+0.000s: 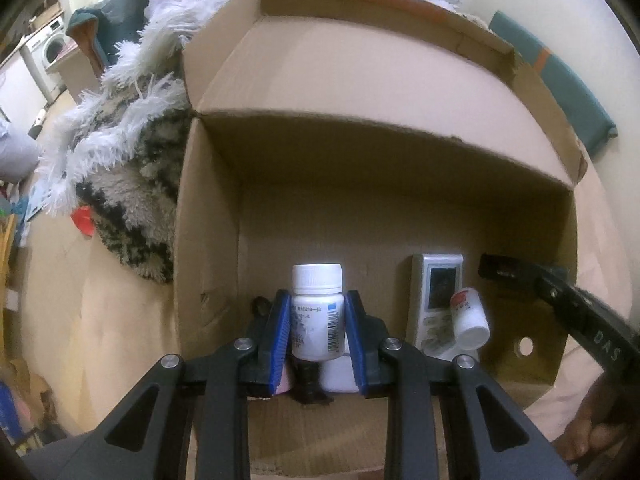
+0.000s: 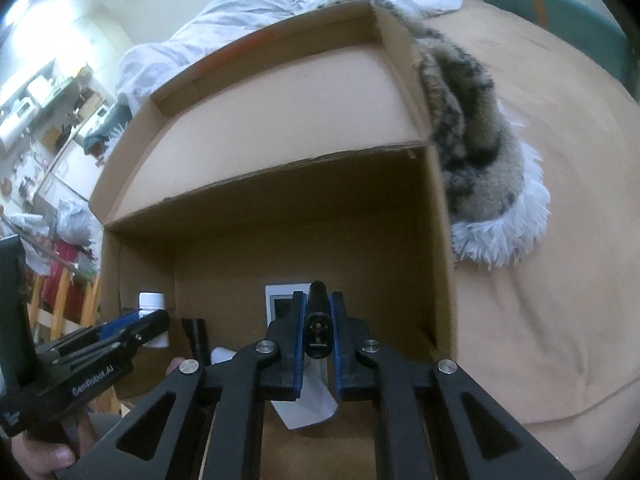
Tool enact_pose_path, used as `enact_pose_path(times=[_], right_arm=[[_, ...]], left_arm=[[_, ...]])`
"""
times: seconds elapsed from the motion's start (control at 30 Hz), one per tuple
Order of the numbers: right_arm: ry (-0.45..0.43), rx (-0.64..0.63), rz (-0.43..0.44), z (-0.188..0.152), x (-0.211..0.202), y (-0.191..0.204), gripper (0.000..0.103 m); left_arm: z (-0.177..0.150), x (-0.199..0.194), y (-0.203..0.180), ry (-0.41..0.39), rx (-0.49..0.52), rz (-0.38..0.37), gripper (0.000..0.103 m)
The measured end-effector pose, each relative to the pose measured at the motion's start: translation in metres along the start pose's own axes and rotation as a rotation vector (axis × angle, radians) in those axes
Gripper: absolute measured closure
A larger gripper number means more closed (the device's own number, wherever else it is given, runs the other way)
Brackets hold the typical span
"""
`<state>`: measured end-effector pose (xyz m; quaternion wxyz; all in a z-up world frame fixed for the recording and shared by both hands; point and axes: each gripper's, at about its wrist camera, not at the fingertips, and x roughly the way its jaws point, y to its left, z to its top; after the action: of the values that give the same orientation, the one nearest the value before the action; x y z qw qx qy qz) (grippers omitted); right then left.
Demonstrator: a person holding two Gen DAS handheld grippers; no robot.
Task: Organize rigid objects
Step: 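Carry the pill bottle beside the earbud case while the right carries the lighter into the box, opening both, then withdraw both open tools from the box toward the remaining items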
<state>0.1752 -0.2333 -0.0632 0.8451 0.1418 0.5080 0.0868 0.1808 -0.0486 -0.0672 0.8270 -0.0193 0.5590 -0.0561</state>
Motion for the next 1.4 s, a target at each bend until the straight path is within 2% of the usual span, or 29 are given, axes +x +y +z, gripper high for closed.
enact_pose_path(times=[0.33,0.6,0.67,0.7,0.73,0.77,0.87,0.93,1.23,1.4], right_arm=[[0.045,-0.019,-0.022,0.001,0.015,0.007,0.09],[0.044,0.002,0.006,0.002,0.014,0.006,0.087],[0.04,-0.001,0.011,0.002,0.013,0.006,0.077],[0.036,-0.002,0.016,0.002,0.012,0.006,0.073],[0.027,-0.005,0.026,0.002,0.01,0.007,0.065],[0.018,-0.006,0.033,0.002,0.008,0.008,0.047],[-0.013,-0.003,0.078,0.004,0.002,0.01,0.028],[-0.025,-0.01,0.077,0.004,0.0,0.011,0.022],[-0.011,0.029,0.096,0.007,0.0,0.006,0.021],[-0.045,0.04,0.103,0.005,-0.011,0.006,0.021]], left_arm=[[-0.012,0.019,-0.008,0.031,0.041,0.029,0.079],[-0.015,0.019,-0.015,0.024,0.044,0.039,0.076],[-0.016,0.015,-0.018,0.02,0.06,0.055,0.06],[-0.015,0.012,-0.018,0.015,0.066,0.06,0.043],[-0.016,0.008,-0.02,0.0,0.07,0.059,0.037],[-0.016,0.006,-0.022,-0.009,0.073,0.058,0.037],[-0.013,-0.001,-0.026,-0.013,0.085,0.057,0.037],[-0.013,-0.002,-0.027,-0.013,0.088,0.063,0.037],[-0.008,-0.009,-0.016,-0.04,0.064,0.066,0.037],[-0.007,-0.021,-0.007,-0.055,0.044,0.061,0.037]])
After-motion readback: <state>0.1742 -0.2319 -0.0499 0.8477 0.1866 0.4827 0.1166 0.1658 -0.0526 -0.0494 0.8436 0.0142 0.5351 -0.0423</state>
